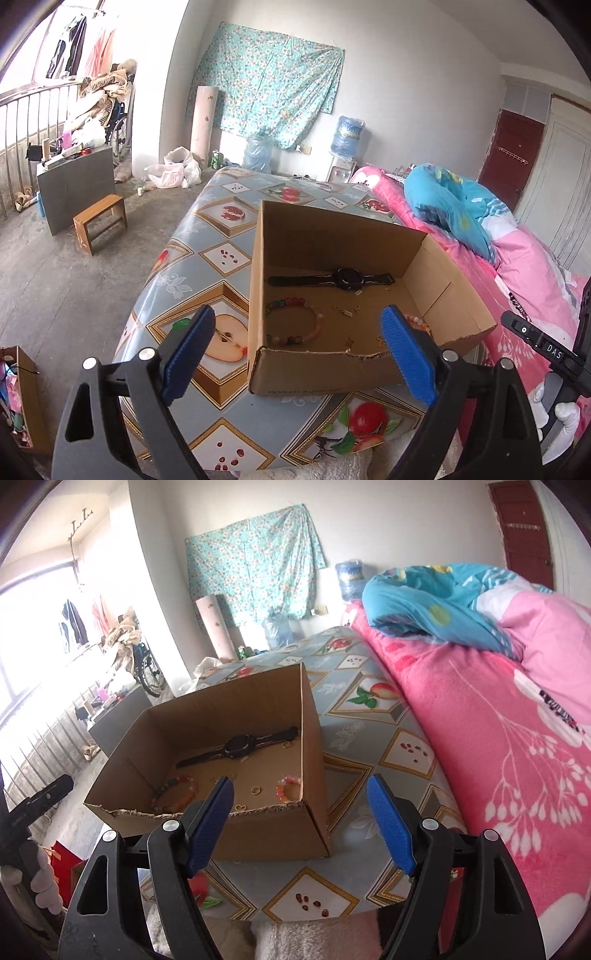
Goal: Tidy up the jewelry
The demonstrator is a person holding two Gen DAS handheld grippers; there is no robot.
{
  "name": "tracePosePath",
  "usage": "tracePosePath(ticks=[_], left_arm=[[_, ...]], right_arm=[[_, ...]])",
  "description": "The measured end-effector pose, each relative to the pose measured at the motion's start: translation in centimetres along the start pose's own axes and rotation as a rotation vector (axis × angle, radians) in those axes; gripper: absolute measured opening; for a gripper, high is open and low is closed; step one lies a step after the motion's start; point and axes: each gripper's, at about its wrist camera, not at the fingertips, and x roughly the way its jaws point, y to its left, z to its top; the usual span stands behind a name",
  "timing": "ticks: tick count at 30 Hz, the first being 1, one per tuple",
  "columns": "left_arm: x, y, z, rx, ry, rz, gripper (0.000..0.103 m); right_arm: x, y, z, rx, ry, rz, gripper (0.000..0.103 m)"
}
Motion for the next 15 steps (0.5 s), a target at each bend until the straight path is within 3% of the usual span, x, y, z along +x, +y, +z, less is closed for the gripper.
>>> tracePosePath(ticks=[2, 6, 9, 15], left_arm=[[-0.4, -1.0, -0.4, 0.032, 0.000, 0.036, 0.097], [-0.3, -2.5, -1.9, 0.072, 0.025, 0.071, 0.097], [0.3, -3.3, -3.0, 0.080, 0.067, 0.085, 0.097], [1.5, -4.1, -4.4, 0.074, 0.123, 0.084, 0.097]], right_arm=[[-1.5, 0.6, -0.9, -0.020, -0.052, -0.012, 0.081], [-3.0, 1.8, -2.7, -0.047, -0.088, 0.009, 0.086], [-2.5, 2.8, -3.6, -0.060, -0.040, 0.057, 0.086], [0.7, 4.4, -4.1, -0.075, 0.111, 0.072, 0.086]])
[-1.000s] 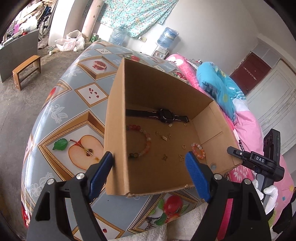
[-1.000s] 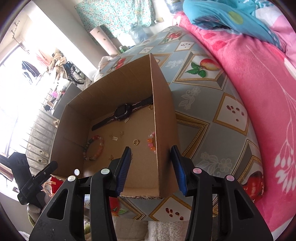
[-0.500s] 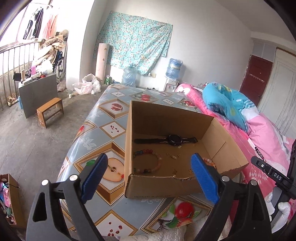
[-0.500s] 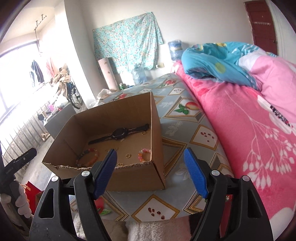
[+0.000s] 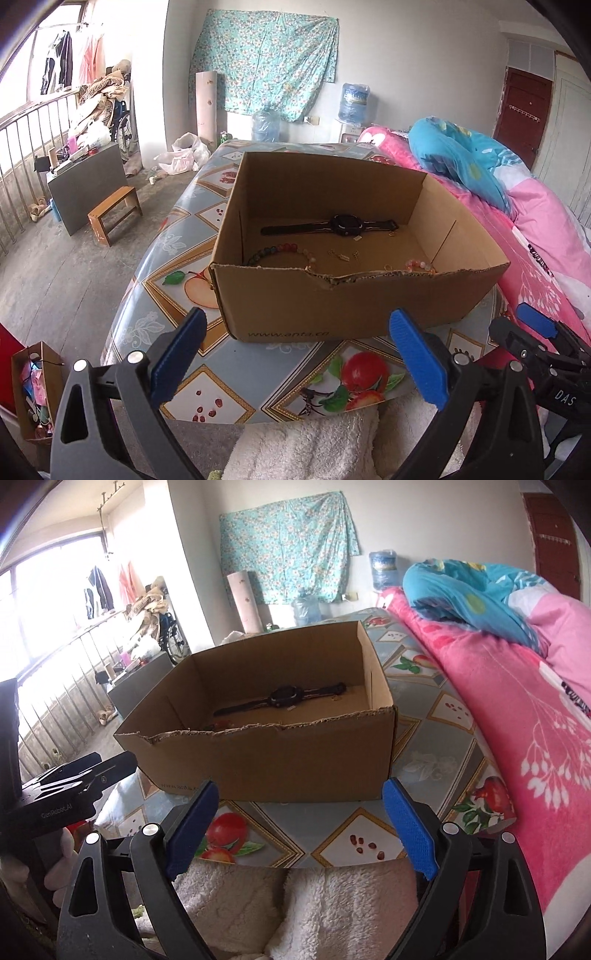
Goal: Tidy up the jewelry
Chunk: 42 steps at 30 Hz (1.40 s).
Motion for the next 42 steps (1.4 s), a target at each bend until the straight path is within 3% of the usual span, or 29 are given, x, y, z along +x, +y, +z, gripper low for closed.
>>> tracePosePath(ticks=[8, 21, 42], left_arm=[[2.3, 0.1, -0.1, -0.024, 0.097, 0.055, 0.097], [5.3, -0.3, 0.7, -0.064, 0.243, 0.065, 0.097], [6.1, -1.1, 0.9, -0.039, 0.254, 0.087, 0.097]], right_arm=[[3.2, -0.1, 0.8, 0.053, 0.146, -0.007, 0.086], [4.3, 0.9, 1.7, 0.035, 0.209, -0.020, 0.086], [4.8, 1.2, 2.1, 0.010, 0.222, -0.033, 0.086]])
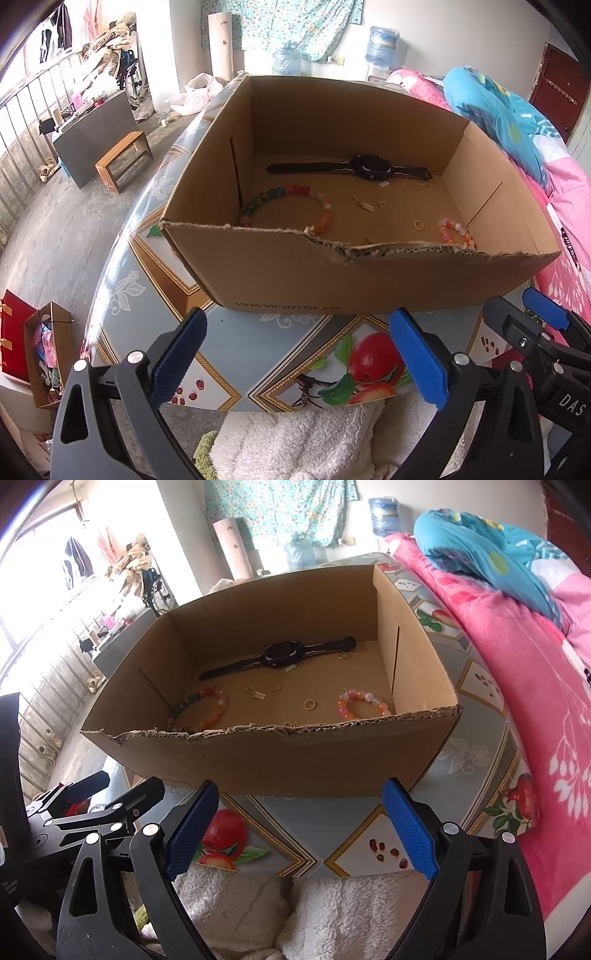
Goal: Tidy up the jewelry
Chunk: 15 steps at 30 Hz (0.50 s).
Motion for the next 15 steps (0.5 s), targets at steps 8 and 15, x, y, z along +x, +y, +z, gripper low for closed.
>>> tracePosePath(ticks=[8, 15], left_arm=[[0.01, -0.08, -0.14, 0.001, 0.001, 0.001, 0.097], [-0.05, -0.01, -0.26, 0.000, -0.002, 0.004, 0.097]], right_arm=[[0.03, 0.04, 0.01, -0.006, 0.001, -0.003, 0.086], [0.02, 0.11, 0.01, -0.009, 0.001, -0.006, 0.086]])
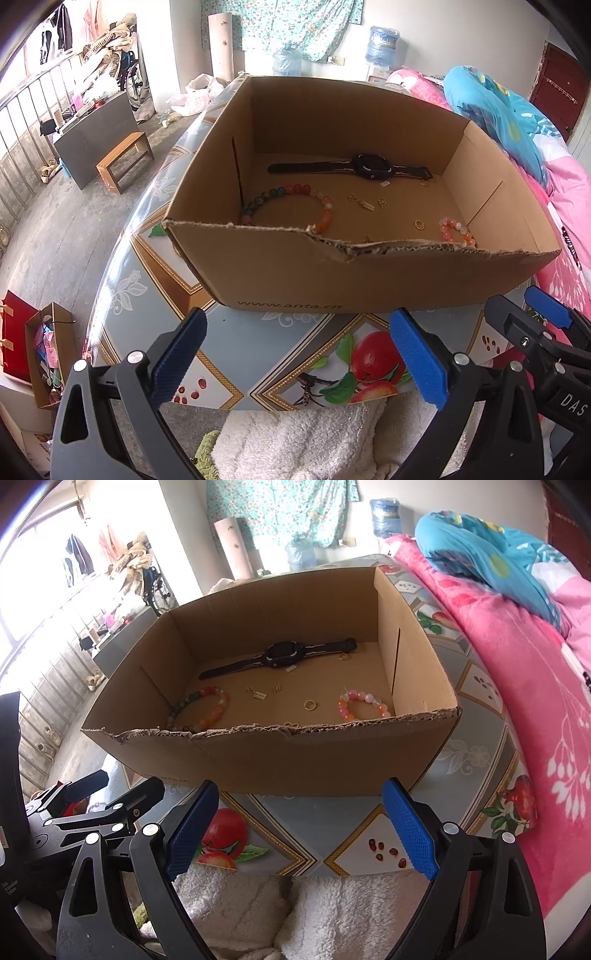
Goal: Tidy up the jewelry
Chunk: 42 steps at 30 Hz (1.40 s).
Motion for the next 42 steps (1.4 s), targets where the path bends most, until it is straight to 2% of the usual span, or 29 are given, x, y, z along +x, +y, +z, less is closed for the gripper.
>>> tracePosePath(ticks=[42], left_arm=[[-0.09, 0.01, 0.15, -0.002, 0.001, 0.006, 0.097]], right_arm=[[0.11, -0.22, 0.03, 0.007, 0.005, 0.004, 0.086]])
